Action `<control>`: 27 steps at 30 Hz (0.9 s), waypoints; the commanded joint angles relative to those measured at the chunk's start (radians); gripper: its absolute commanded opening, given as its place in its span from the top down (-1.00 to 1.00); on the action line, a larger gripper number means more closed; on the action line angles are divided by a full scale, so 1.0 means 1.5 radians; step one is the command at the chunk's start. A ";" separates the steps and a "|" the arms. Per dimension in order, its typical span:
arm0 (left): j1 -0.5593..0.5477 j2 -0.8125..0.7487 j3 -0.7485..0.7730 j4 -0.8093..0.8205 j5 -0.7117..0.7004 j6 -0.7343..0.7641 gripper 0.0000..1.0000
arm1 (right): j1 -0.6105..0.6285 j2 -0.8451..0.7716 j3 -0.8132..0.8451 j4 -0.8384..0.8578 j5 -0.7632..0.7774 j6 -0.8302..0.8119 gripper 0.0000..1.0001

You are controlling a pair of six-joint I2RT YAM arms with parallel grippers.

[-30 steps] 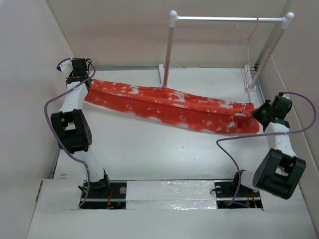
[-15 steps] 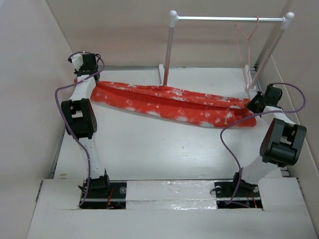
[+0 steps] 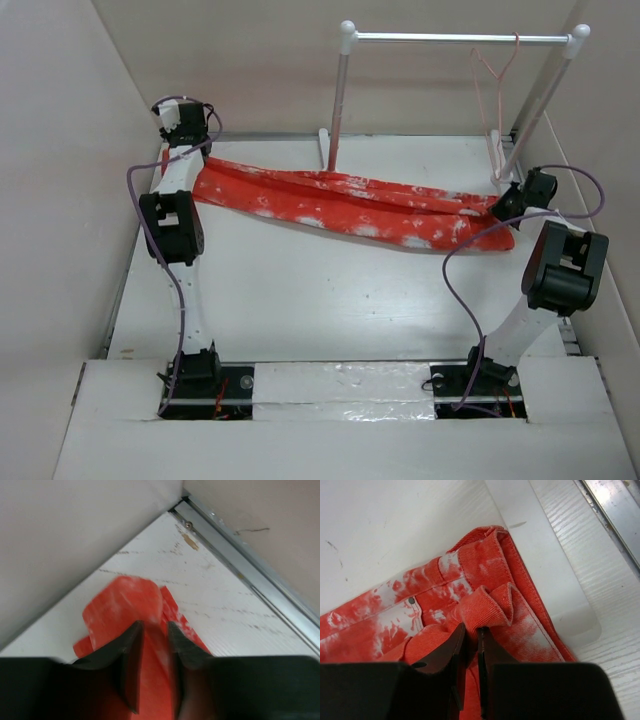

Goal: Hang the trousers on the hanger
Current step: Fold the trousers at the center of the board.

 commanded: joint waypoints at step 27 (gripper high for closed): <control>0.136 -0.185 -0.331 0.044 0.200 -0.073 -0.17 | -0.018 -0.316 -0.236 0.189 -0.027 -0.004 0.83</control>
